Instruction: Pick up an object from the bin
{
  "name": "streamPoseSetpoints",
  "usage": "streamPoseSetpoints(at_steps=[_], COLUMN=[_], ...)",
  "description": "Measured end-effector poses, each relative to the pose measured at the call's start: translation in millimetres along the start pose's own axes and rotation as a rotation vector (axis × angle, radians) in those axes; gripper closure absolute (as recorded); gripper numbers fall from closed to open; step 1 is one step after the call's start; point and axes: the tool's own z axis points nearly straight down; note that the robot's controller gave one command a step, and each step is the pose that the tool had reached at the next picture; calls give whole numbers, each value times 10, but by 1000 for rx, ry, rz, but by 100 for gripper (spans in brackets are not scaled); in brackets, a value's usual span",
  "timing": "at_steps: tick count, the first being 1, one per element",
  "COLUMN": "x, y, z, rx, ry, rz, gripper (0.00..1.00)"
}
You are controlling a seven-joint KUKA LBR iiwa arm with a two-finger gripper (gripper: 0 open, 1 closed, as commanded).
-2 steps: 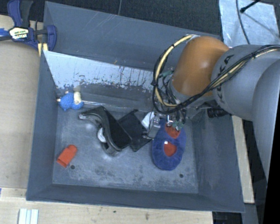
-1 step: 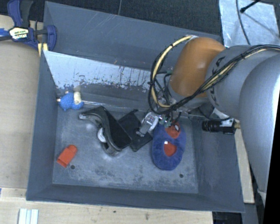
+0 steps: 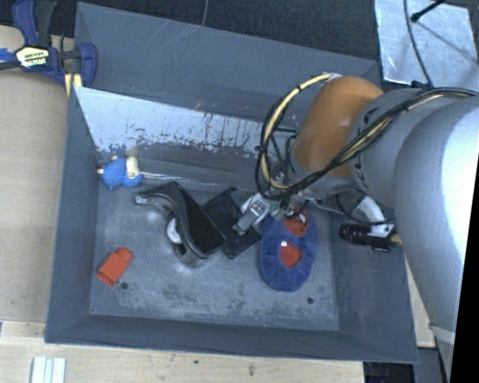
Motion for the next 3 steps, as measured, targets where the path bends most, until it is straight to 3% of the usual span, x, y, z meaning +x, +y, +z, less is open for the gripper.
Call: streamPoseSetpoints(at_steps=[1,2,3], x=[1,-14,-29], y=[1,2,7], z=[-3,-19,-500], rx=[0,-1,-6], ry=[0,-3,-11], rz=[-4,-3,-6], gripper=[0,100,100])
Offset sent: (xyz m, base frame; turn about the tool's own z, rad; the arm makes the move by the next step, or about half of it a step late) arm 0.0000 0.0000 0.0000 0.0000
